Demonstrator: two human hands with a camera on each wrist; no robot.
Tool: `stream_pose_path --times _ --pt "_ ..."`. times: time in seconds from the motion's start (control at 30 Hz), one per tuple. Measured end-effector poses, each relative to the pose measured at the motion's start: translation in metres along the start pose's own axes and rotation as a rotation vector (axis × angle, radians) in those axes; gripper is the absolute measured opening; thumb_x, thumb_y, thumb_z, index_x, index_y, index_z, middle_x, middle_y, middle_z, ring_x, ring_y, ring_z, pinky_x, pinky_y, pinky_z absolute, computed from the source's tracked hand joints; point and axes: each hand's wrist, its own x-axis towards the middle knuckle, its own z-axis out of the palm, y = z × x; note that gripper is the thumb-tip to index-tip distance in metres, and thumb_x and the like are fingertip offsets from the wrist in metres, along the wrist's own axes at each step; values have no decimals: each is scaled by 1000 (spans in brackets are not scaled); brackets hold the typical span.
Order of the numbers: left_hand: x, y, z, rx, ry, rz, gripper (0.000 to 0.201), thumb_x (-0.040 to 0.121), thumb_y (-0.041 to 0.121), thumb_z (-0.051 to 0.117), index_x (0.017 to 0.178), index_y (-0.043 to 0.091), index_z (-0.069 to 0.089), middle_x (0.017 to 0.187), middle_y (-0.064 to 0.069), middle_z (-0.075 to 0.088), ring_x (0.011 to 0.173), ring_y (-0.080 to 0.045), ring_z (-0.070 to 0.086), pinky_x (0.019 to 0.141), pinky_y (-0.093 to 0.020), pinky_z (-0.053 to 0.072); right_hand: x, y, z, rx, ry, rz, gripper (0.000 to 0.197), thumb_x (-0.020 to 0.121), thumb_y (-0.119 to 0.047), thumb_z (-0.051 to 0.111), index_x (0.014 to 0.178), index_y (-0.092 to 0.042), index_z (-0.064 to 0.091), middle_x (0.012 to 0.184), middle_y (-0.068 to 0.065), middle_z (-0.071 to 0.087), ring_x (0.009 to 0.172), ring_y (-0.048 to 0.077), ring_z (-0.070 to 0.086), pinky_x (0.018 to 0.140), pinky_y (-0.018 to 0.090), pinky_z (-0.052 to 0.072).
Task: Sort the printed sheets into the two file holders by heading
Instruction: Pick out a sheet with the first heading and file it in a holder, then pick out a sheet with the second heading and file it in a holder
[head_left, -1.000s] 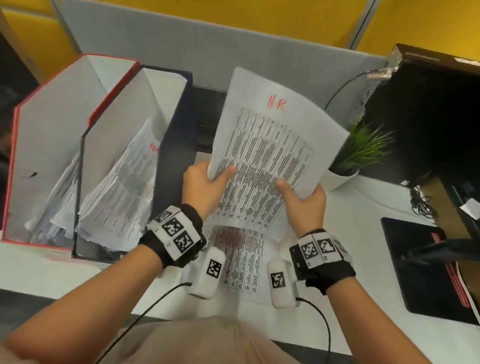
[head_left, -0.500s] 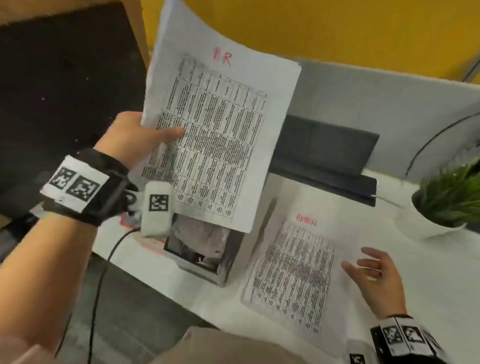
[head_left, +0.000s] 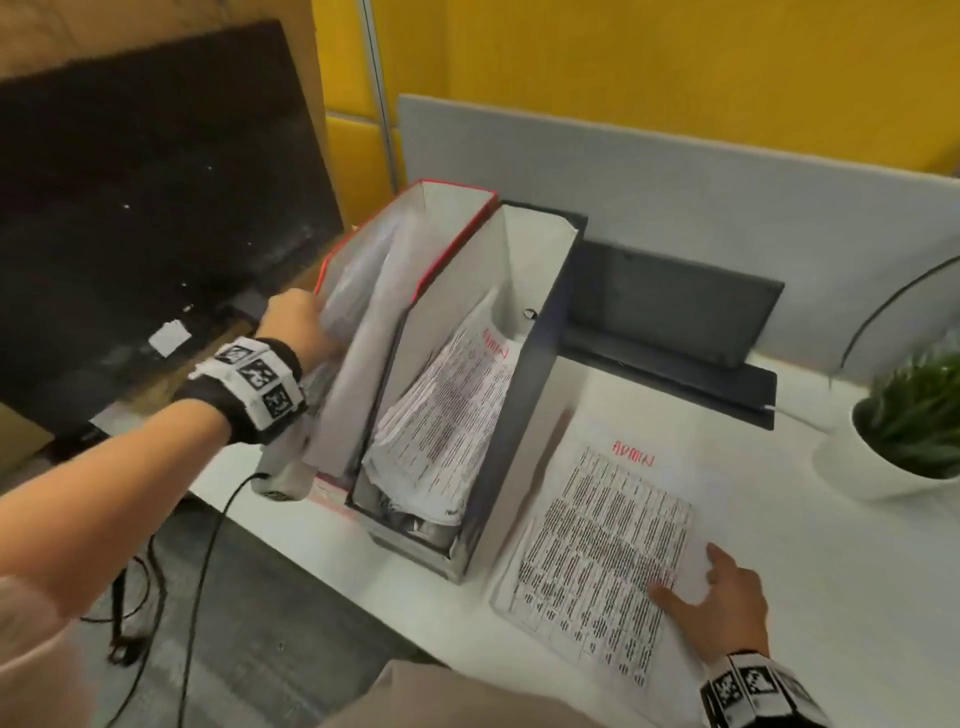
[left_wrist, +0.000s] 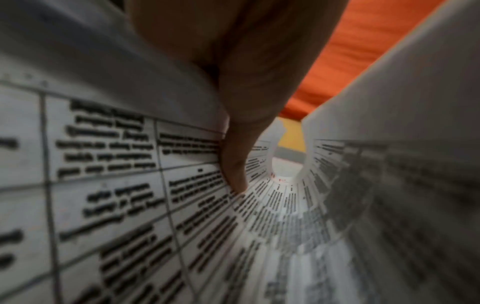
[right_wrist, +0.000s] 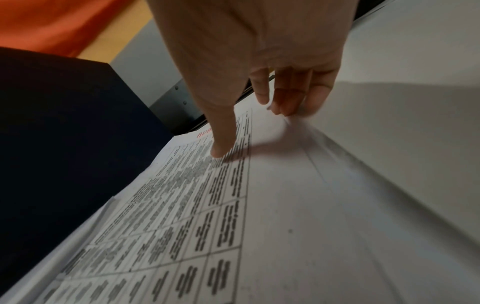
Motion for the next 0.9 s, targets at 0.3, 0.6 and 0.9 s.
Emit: stream_pose_path --times 0.3,0.6,0.9 --pt "21 1 39 226 -190 99 57 74 -10 64 126 6 48 117 -21 58 108 -37 55 91 -40 46 -7 2 1 -122 16 85 105 60 -47 82 144 -13 28 135 19 30 128 35 29 105 45 33" --pt "-1 56 -4 -72 141 274 41 84 13 63 123 17 51 115 -7 58 104 -24 56 87 -39 48 -10 -2 -1 -68 -23 71 100 67 -34 82 145 -8 26 138 18 25 130 35 28 108 45 30" --pt "-123 162 42 -761 -30 580 14 83 10 61 90 22 63 77 9 62 69 -1 58 64 -12 46 -12 -8 0 -67 -32 65 98 70 -39 79 145 -11 23 139 13 24 131 30 28 109 38 31"
